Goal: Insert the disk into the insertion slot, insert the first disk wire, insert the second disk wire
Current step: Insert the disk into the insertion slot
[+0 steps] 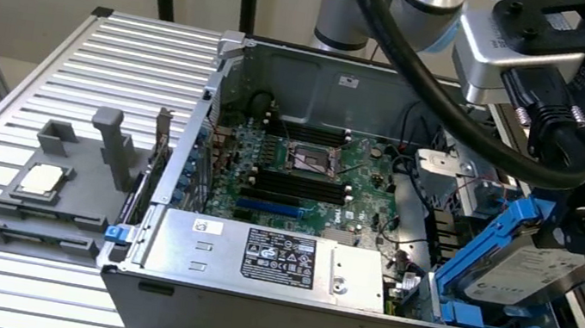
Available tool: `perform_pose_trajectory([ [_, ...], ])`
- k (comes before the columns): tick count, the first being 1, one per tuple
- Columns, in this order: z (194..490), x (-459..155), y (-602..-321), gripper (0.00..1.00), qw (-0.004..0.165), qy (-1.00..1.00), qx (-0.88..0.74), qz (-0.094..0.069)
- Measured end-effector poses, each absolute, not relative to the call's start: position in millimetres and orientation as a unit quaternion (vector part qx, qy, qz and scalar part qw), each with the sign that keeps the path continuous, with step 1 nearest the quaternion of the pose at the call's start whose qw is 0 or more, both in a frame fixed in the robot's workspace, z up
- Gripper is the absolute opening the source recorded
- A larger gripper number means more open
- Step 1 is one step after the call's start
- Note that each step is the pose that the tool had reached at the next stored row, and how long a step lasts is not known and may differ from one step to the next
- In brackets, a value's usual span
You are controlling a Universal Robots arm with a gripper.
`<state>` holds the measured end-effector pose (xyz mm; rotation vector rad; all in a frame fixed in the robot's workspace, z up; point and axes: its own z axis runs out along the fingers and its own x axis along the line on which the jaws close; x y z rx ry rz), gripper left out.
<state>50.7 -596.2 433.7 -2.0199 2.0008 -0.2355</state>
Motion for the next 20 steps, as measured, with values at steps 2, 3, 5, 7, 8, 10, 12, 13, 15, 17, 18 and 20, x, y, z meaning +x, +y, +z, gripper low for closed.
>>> perform_pose_trajectory([
  [2, 433.4, 50.7, -595.6, 0.34, 0.144, 0.694, -0.701, -0.082],
  [3, 433.4, 50.7, -595.4, 0.34, 0.144, 0.694, -0.701, -0.082],
  [5, 433.1, 50.7, -595.1, 0.4, 0.144, 0.694, -0.701, -0.082],
  [7, 433.1, 50.7, -594.8, 0.4, 0.144, 0.694, -0.701, -0.082],
  [8, 433.1, 50.7, -594.7, 0.4, 0.144, 0.694, -0.701, -0.082],
  [10, 433.1, 51.1, -594.7, 0.4, 0.144, 0.694, -0.701, -0.082],
  [12, 433.2, 55.7, -594.7, 0.4, 0.141, 0.695, -0.701, -0.079],
  [13, 433.2, 58.4, -594.7, 0.4, 0.139, 0.695, -0.701, -0.077],
  [15, 433.1, 64.7, -594.7, 0.4, 0.13, 0.697, -0.702, -0.067],
  [17, 433.1, 71.7, -594.7, 0.4, 0.119, 0.699, -0.703, -0.056],
  [18, 433.1, 74.6, -594.7, 0.4, 0.115, 0.699, -0.703, -0.053],
  [20, 433.1, 80.4, -594.7, 0.38, 0.11, 0.7, -0.704, -0.047],
])
